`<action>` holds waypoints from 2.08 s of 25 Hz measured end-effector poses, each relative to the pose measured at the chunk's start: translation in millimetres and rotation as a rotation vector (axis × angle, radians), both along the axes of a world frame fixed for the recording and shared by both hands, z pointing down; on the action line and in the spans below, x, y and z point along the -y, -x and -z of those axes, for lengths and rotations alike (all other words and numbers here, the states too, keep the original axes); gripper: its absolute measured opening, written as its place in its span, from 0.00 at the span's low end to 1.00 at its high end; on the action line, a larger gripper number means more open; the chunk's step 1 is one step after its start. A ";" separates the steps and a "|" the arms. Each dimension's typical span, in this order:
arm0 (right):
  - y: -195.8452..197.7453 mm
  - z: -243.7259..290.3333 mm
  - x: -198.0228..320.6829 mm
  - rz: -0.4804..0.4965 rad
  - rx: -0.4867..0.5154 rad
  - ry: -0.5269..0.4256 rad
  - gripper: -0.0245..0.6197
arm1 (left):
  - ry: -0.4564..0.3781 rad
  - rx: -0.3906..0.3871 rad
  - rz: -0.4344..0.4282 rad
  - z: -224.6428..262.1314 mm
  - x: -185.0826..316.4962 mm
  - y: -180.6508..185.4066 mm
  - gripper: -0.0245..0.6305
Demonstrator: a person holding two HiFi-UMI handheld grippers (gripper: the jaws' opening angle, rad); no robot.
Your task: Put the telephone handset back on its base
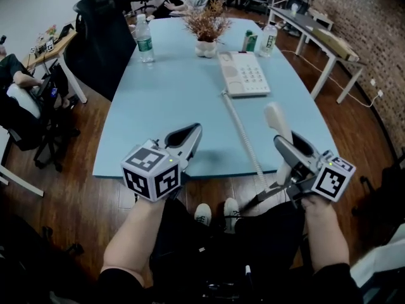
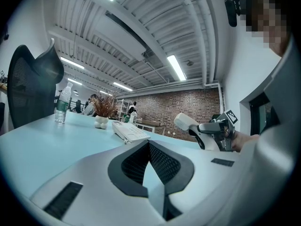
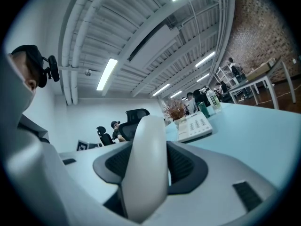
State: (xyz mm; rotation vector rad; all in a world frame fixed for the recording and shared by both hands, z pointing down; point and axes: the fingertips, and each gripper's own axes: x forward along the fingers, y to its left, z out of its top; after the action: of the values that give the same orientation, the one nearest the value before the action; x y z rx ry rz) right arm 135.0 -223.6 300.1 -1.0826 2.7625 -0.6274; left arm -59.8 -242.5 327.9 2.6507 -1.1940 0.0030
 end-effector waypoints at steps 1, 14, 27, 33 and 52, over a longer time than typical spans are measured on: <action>0.0 4.4 5.0 -0.001 -0.003 -0.008 0.41 | 0.000 -0.001 0.002 0.0 0.8 0.6 0.03; 57.6 -9.7 196.1 -0.059 -0.315 0.131 0.41 | -0.003 -0.008 0.012 -2.1 3.7 6.3 0.03; 105.0 -28.1 331.7 -0.294 -0.485 0.226 0.41 | 0.003 -0.036 0.021 -0.1 3.6 14.9 0.03; 105.8 -44.2 349.4 -0.330 -0.500 0.260 0.41 | 0.007 -0.047 0.027 0.0 5.4 18.1 0.03; 127.4 22.7 224.5 -0.070 -0.386 -0.066 0.10 | -0.016 -0.036 0.035 6.4 2.9 22.8 0.03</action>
State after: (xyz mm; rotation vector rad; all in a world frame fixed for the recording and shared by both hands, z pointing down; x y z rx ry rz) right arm 7.6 -448.1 277.4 -1.4091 3.0160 -0.3450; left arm -82.6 -245.4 321.5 2.6318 -1.2332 -0.0606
